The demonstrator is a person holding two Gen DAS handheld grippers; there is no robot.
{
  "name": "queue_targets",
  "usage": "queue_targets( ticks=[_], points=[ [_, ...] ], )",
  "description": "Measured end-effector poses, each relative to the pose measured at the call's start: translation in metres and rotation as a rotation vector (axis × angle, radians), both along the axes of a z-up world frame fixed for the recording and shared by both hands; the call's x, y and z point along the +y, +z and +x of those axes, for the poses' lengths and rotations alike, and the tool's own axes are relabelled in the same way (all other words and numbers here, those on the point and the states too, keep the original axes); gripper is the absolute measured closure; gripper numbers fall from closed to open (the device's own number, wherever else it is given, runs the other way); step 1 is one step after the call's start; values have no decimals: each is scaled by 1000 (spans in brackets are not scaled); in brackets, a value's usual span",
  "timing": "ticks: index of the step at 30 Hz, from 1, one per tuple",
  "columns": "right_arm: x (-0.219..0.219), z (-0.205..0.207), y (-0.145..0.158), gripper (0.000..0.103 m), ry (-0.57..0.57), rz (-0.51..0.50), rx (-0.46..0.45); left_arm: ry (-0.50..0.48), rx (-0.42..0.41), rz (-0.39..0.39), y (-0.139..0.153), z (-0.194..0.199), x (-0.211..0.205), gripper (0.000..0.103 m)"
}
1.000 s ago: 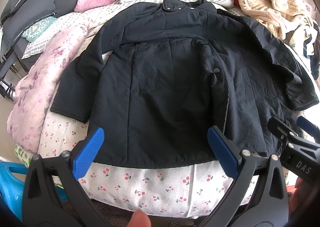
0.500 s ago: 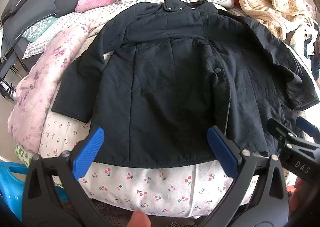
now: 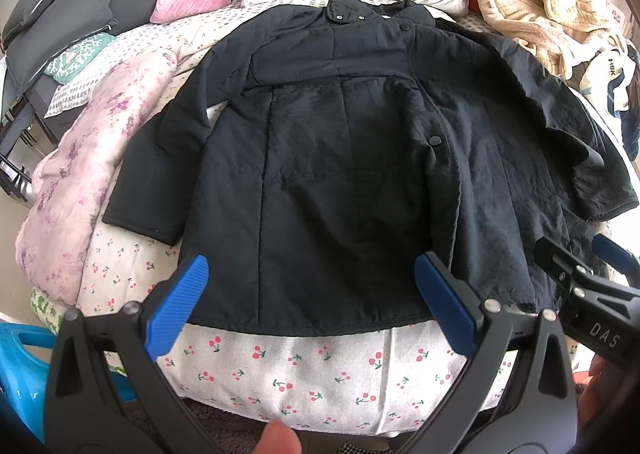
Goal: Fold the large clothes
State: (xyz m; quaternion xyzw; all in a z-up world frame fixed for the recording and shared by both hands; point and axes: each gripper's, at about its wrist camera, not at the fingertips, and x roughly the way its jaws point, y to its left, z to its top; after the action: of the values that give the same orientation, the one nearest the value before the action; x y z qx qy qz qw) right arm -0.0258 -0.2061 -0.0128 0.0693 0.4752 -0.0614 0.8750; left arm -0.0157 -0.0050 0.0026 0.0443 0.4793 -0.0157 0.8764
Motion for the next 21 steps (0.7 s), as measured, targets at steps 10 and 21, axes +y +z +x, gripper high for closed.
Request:
queue_targets(
  ticks=[10, 21],
  points=[
    [0, 0, 0, 0, 0, -1, 0, 3, 4, -1, 0, 0, 5, 0],
    [-11, -2, 2, 0, -7, -10, -12, -12, 28, -57, -4, 2, 10, 0]
  ],
)
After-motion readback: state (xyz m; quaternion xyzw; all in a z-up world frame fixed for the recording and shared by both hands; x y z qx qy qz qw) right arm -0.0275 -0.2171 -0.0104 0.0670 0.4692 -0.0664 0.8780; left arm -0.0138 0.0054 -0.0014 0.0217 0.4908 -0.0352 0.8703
